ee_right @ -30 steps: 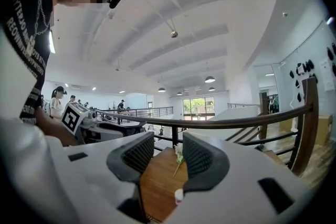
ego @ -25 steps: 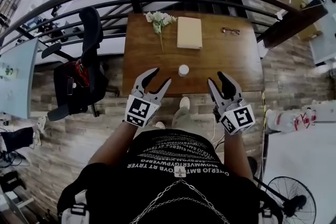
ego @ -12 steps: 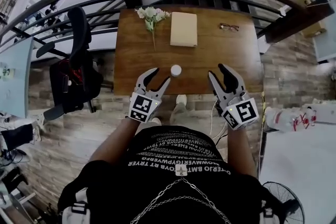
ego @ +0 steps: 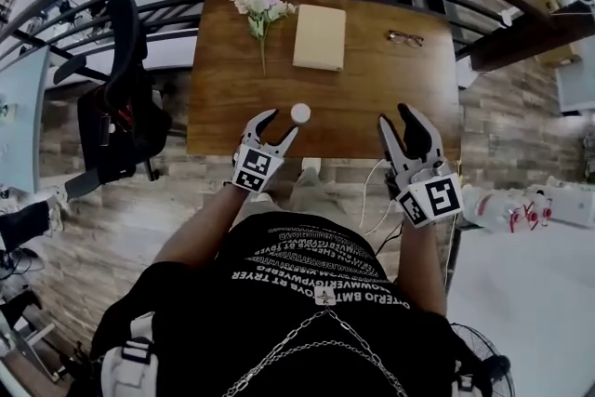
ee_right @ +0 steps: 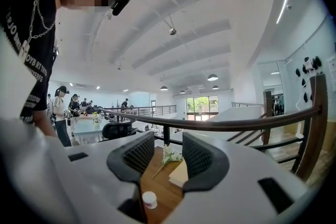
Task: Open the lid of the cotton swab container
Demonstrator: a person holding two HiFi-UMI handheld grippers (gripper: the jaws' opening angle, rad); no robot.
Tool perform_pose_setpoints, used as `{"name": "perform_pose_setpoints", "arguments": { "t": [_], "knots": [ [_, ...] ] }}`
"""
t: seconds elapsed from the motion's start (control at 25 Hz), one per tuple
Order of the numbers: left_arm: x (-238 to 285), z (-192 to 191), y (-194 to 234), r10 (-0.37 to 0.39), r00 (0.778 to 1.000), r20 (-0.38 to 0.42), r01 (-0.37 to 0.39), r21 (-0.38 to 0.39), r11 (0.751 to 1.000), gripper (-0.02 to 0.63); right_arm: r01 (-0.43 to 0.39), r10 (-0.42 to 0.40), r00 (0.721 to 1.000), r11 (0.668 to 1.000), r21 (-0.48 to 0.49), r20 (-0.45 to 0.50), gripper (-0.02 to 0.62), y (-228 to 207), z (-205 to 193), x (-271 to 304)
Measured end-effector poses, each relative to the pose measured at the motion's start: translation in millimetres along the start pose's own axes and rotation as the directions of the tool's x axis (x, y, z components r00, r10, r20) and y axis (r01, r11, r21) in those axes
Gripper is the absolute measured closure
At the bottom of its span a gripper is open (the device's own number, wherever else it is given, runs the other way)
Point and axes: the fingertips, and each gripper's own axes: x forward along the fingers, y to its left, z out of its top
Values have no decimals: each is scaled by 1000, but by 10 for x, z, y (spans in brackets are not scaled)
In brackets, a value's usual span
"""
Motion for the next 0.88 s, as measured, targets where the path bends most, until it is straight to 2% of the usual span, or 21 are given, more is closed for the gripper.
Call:
{"name": "perform_pose_setpoints", "arguments": {
  "t": [0.16,0.4,0.52,0.76,0.88],
  "knots": [
    [217,-308,44,1,999,-34,-1,-14,1000,350,3,-3,1000,1000,4,-20,445,-60,-85,-1],
    [589,-672,39,-13,998,-62,13,12,1000,327,-3,5,999,999,40,-50,446,-74,-246,67],
    [746,-858,13,-25,994,-102,28,26,999,319,-17,19,997,999,31,-68,446,-45,-279,83],
    [1002,-1107,-60,-22,985,-174,35,75,997,301,-8,11,995,1000,27,-99,446,-121,-344,62],
    [1101,-1148,-88,-23,983,-180,36,70,997,298,-5,8,994,1000,27,-110,446,-185,-370,44]
  ]
}}
